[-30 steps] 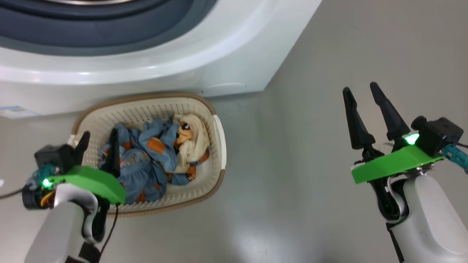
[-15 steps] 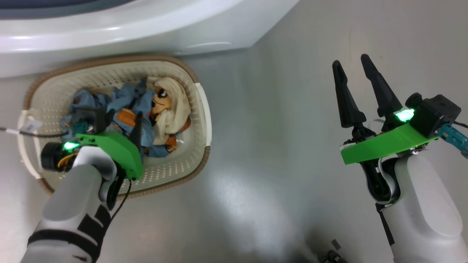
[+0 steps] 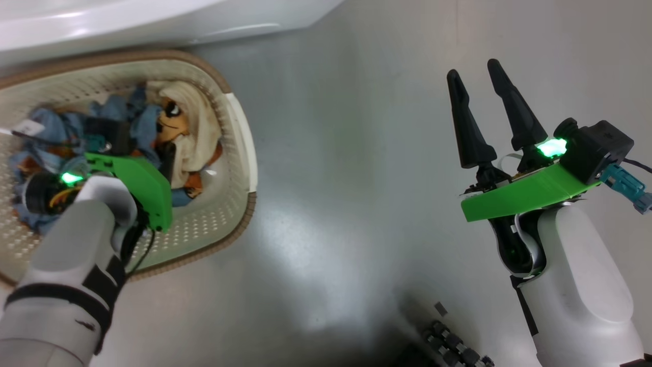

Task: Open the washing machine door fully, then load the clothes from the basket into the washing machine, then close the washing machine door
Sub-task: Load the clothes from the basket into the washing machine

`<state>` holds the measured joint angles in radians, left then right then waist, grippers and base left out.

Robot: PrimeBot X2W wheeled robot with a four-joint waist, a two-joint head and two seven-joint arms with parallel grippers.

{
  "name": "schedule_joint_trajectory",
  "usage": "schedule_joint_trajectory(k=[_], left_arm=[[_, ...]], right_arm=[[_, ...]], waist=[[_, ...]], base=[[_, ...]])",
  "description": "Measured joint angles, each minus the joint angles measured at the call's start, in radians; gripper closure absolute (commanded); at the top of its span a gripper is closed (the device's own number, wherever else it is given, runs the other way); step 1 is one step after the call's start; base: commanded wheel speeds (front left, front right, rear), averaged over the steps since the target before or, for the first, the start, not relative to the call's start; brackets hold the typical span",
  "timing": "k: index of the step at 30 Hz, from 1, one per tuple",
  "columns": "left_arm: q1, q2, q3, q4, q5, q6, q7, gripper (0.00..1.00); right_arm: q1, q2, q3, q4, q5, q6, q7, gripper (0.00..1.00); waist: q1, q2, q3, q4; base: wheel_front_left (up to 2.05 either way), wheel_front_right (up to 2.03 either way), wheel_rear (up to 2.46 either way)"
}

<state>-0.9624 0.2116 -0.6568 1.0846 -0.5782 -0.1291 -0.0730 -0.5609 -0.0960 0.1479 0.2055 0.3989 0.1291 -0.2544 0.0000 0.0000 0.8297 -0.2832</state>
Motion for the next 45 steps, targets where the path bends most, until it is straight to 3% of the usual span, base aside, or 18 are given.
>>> schedule_joint_trajectory(k=[12, 23, 25, 26, 28, 29, 40, 45], left_arm=[[-0.127, 0.005, -0.046, 0.149, -0.017, 0.002, 0.012, 0.0], [-0.152, -0.006, -0.09, 0.202, 0.002, 0.081, 0.123, 0.01], [-0.152, -0.002, -0.099, 0.206, 0.004, 0.088, 0.15, 0.15], [-0.152, 0.0, -0.101, 0.207, 0.004, 0.09, 0.154, 0.51], [-0.152, 0.0, -0.103, 0.208, 0.004, 0.091, 0.16, 0.89], [-0.152, 0.0, -0.104, 0.208, 0.004, 0.095, 0.16, 1.0], [-0.151, -0.001, -0.1, 0.21, -0.005, 0.088, 0.086, 1.0], [-0.13, -0.012, -0.083, 0.21, -0.029, 0.055, 0.017, 1.0]], right_arm=[[-0.025, 0.028, 0.016, -0.007, 0.0, 0.0, -0.003, 0.0], [-0.037, 0.035, 0.047, 0.0, 0.0, 0.0, -0.003, 0.0], [-0.037, 0.036, 0.052, 0.0, 0.0, 0.0, -0.003, 0.0], [-0.037, 0.037, 0.053, 0.0, 0.001, 0.0, -0.003, 0.0], [-0.037, 0.038, 0.054, 0.0, 0.001, 0.0, -0.003, 0.0], [-0.037, 0.038, 0.054, 0.0, 0.001, 0.0, -0.003, 0.0], [-0.037, 0.04, 0.052, 0.002, 0.001, 0.0, -0.003, 0.0], [-0.036, 0.04, 0.04, 0.006, 0.001, 0.0, -0.003, 0.0]], waist=[[0.0, 0.0, 0.079, -0.059], [0.0, 0.0, 0.074, -0.096], [0.0, 0.0, 0.069, -0.102], [0.0, 0.0, 0.067, -0.105], [0.0, 0.0, 0.066, -0.11], [0.0, 0.0, 0.066, -0.112], [0.0, 0.0, 0.058, -0.105], [0.0, 0.0, 0.023, -0.09]], base=[[0.0, 0.0, 0.0], [0.0, 0.0, 0.0], [0.0, 0.0, 0.0], [0.0, 0.0, 0.0], [0.0, 0.0, 0.0], [0.0, 0.0, 0.0], [0.0, 0.0, 0.0], [0.0, 0.0, 0.0]])
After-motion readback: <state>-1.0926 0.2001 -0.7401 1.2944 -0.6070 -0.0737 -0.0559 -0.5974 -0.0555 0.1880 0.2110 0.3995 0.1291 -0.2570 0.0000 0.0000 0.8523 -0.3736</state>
